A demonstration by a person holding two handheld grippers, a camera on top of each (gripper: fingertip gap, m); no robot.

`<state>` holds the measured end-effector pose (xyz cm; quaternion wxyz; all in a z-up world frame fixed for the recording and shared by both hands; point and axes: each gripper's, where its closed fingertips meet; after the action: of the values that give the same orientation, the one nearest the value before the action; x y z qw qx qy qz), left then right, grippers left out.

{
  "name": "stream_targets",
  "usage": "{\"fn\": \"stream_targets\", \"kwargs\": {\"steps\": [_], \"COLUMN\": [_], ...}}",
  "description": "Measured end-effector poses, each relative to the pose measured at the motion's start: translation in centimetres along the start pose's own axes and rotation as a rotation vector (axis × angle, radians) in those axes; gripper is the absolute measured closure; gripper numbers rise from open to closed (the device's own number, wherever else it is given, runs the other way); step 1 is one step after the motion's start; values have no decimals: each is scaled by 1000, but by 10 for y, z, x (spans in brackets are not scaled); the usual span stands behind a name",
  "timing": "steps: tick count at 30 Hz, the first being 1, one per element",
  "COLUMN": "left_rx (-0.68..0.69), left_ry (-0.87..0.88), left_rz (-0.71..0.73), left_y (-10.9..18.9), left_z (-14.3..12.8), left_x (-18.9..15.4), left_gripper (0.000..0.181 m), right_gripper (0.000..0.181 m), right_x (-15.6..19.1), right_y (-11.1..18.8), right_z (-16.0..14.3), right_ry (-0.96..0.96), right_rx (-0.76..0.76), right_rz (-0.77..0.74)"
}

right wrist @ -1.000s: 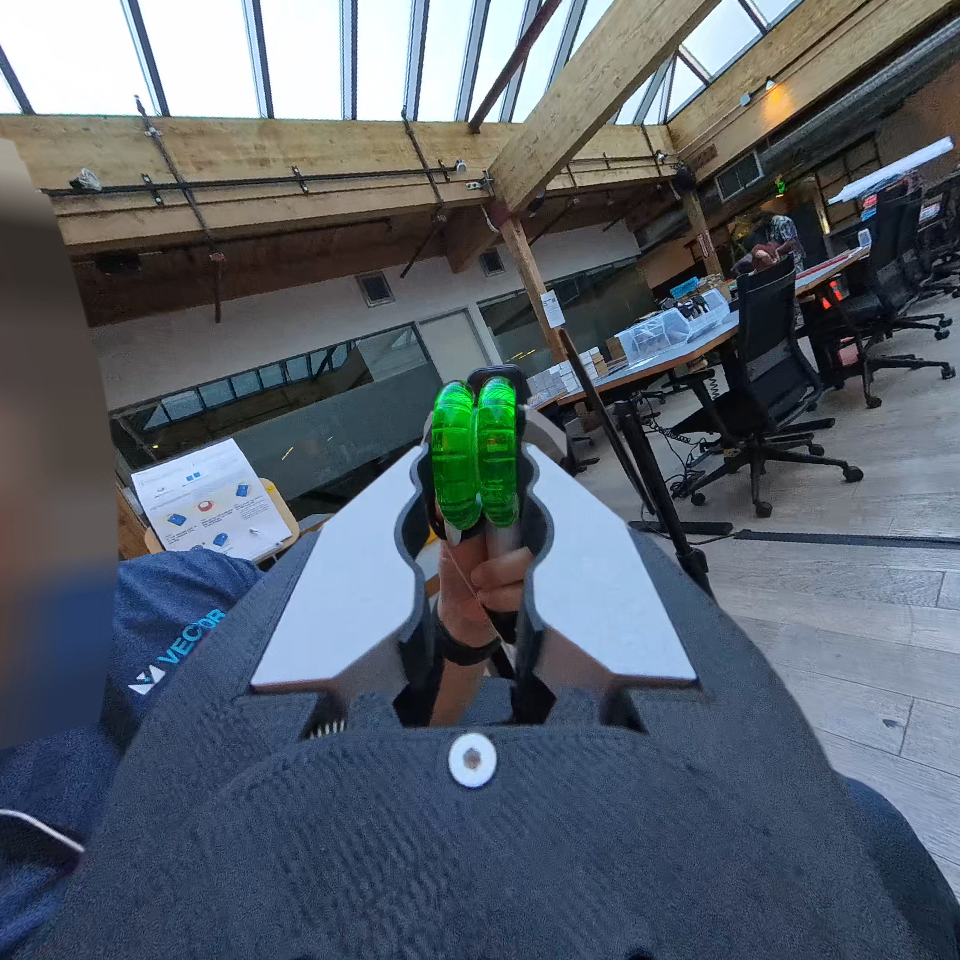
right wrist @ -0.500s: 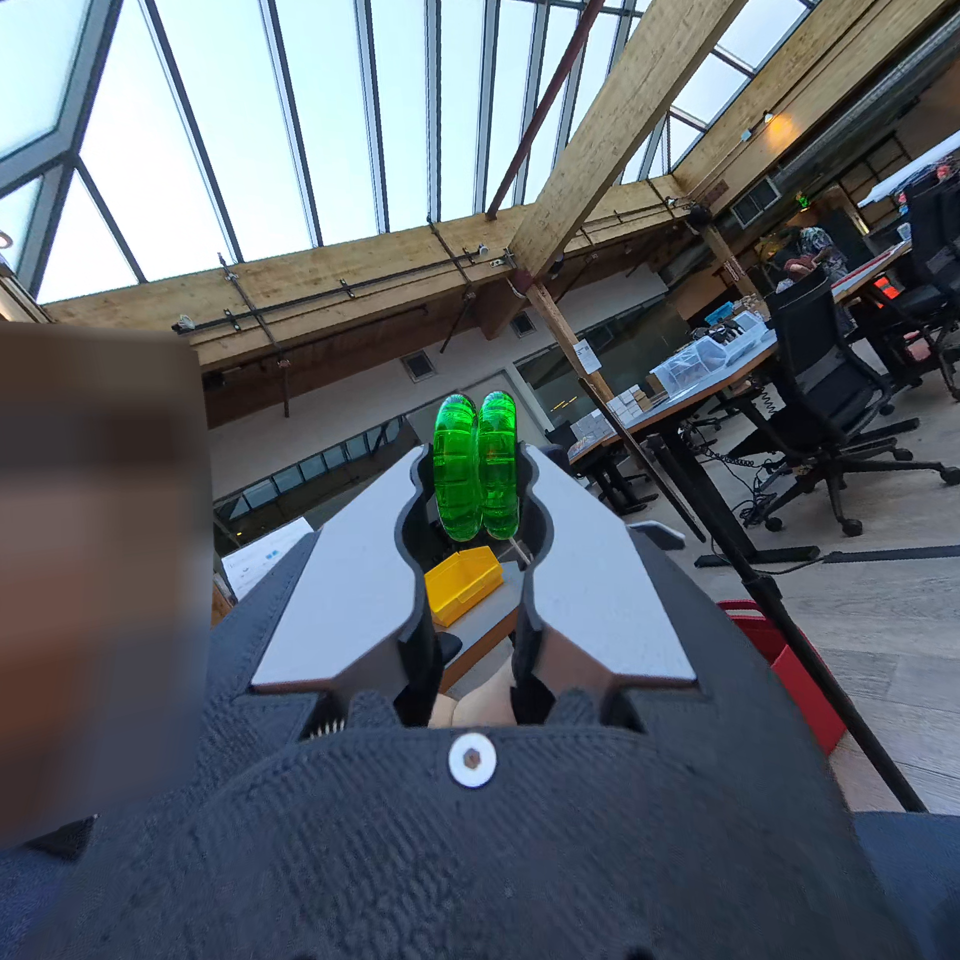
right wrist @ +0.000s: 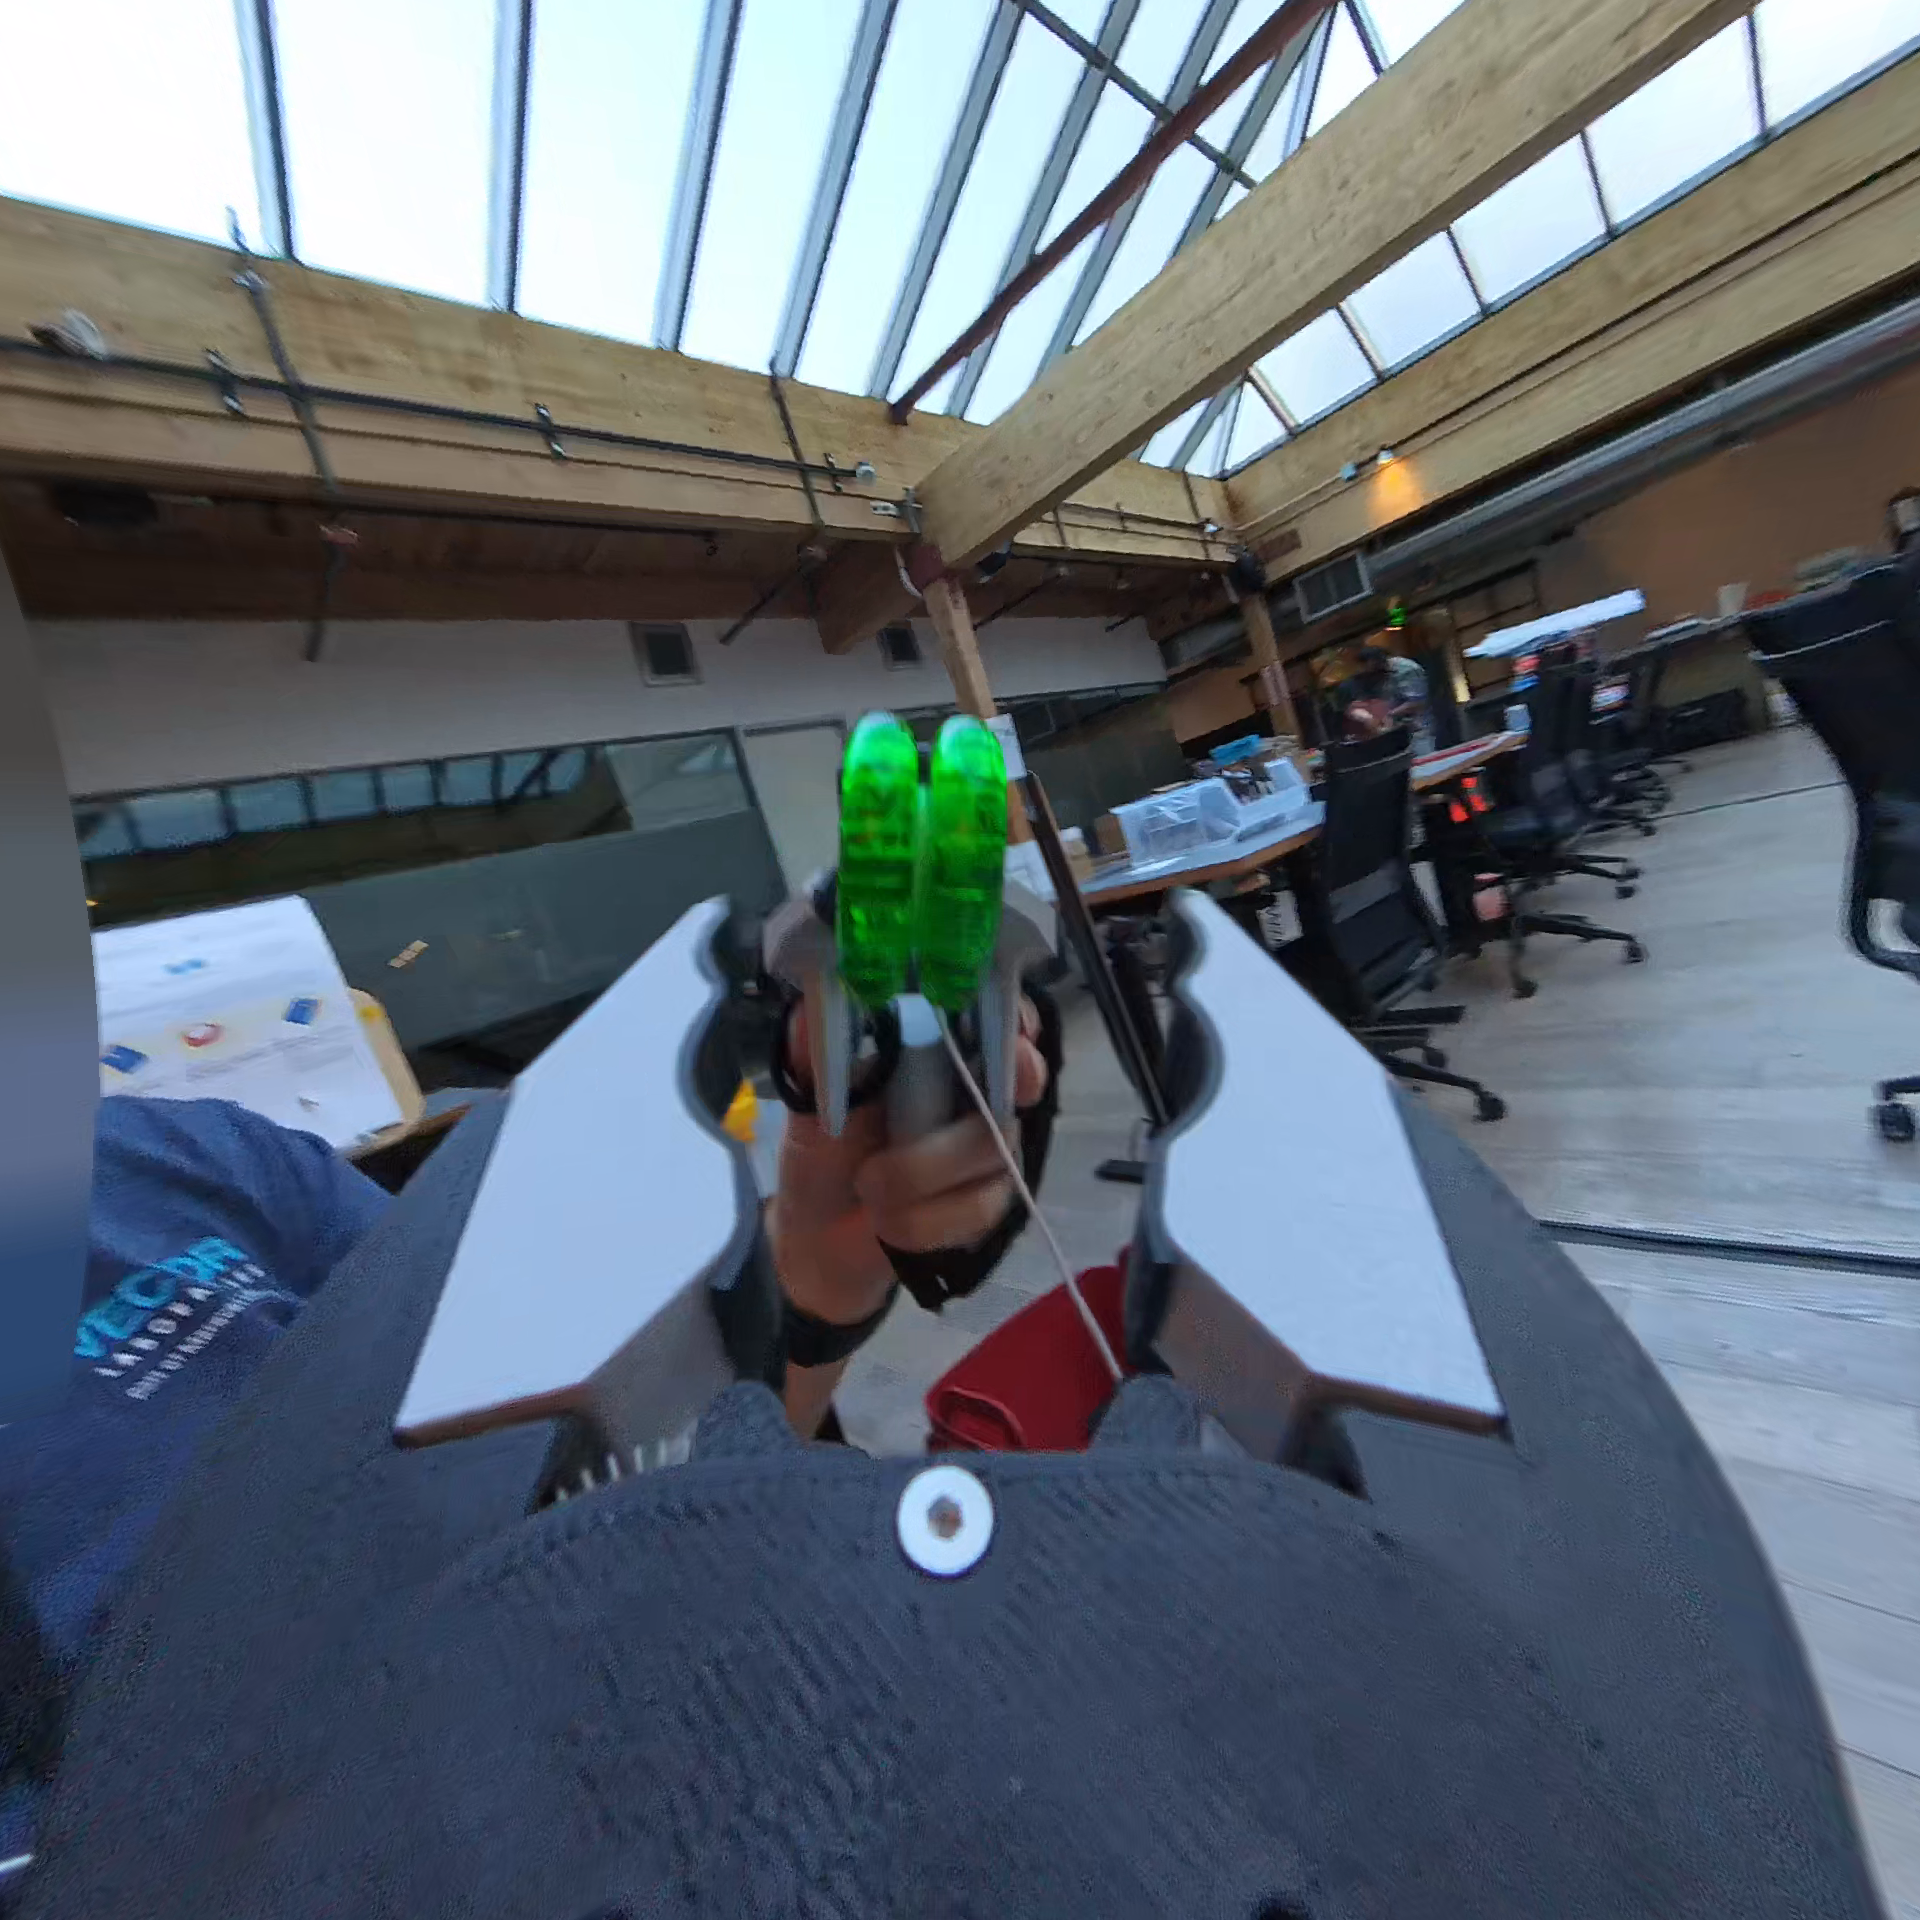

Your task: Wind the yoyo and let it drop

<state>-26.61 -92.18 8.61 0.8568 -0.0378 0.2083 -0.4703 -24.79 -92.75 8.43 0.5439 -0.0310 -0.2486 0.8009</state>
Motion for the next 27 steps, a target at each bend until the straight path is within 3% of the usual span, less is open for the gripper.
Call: {"fn": "stream_targets", "kwargs": {"steps": [1,5,7,10,12,16,19,22,27], "left_rx": [-25,-76,-79,-69,-21,102,157,215,317], "left_ry": [19,60,44,9,-31,-168,-216,-284,-423], "left_rz": [-11,-37,-25,-5,21,123,201,246,340], "left_y": [1,7,8,14,20,39,48,49,39], "left_z": [6,20,22,22,16,-8,-22,-37,-59], "left_x": [-2,-9,-11,-15,-14,3,20,30,44], "left_gripper": [152,152,151,151,151,152,151,151,151], "right_gripper": [87,93,132,181,181,181,181,181,181], "right_x": [-5,-26,-52,-79,-87,-87,-65,-36,-18], "right_y": [2,2,11,32,44,63,56,30,-9], "right_z": [-11,-90,-132,-150,-135,-62,-4,37,46], "right_ry": [43,-64,-75,-108,-228,-264,-134,-28,90], "right_rx": [31,197,306,301,228,127,201,300,578], "right_rz": [-39,-122,-277,-400,-390,-369,-355,-328,-378]}}
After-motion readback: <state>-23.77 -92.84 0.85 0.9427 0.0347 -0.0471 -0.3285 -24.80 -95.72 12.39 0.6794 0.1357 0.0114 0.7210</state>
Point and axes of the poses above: each gripper's, where its closed fingertips meet, y back along the fingers, z out of its top, x = y × z across the jaws, and after that the axes turned 5 degrees about y, right-handed
